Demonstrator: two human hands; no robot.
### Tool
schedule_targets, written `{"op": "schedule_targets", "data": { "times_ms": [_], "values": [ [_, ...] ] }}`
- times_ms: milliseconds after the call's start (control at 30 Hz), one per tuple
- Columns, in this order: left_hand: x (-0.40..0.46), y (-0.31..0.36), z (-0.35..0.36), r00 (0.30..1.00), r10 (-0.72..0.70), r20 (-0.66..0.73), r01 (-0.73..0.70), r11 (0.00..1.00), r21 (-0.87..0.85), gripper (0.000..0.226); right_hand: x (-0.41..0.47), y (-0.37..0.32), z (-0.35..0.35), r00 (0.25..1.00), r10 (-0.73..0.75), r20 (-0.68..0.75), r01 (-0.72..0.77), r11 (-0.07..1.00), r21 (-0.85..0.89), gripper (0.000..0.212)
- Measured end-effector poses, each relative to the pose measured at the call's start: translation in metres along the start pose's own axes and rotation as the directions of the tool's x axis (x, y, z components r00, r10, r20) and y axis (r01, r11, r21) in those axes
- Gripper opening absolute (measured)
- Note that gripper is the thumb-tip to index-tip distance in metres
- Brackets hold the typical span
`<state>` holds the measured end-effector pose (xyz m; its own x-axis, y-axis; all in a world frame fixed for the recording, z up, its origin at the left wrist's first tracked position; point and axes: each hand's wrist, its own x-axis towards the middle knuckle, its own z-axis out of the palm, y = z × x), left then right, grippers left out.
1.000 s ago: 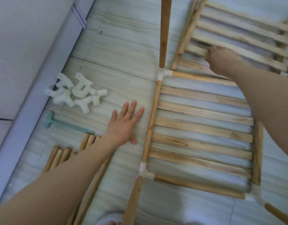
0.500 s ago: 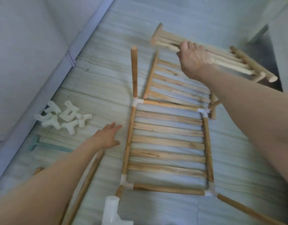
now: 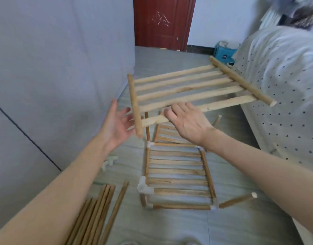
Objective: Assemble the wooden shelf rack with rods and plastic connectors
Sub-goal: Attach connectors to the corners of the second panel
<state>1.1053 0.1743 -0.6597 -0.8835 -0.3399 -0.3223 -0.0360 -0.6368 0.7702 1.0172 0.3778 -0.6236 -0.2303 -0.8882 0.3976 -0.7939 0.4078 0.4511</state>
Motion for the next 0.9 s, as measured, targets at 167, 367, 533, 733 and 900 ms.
{"op": "schedule_targets", "data": {
  "times_ms": [167,367,533,733,900],
  "values": [
    [-0.062,0.003,0.045,0.995,0.051,-0.084,-0.038,0.988,0.148,0.017,-0.033,-0.023,-0.057,0.996,-0.084,-0.011,0.084,0.996,0.003,0.021],
    [-0.089,-0.002,0.060,0.972,0.176,-0.159,-0.145,0.972,0.186,0.012,-0.050,-0.037,-0.091,0.976,0.067,0.209,-0.156,0.879,0.450,0.044],
    [-0.099,0.005,0.057,0.953,0.291,-0.081,-0.251,0.913,0.322,0.007,-0.061,-0.030,-0.085,0.923,0.345,0.170,-0.384,0.852,0.357,0.042],
    [-0.093,0.007,0.051,0.975,0.219,0.032,-0.213,0.888,0.408,0.011,-0.067,-0.024,-0.066,0.912,0.295,0.285,-0.371,0.889,0.267,0.046],
    [-0.085,0.005,0.043,0.991,0.085,0.103,-0.117,0.926,0.358,0.020,-0.074,-0.022,-0.055,0.883,0.231,0.408,-0.396,0.832,0.388,0.036]
  ]
}}
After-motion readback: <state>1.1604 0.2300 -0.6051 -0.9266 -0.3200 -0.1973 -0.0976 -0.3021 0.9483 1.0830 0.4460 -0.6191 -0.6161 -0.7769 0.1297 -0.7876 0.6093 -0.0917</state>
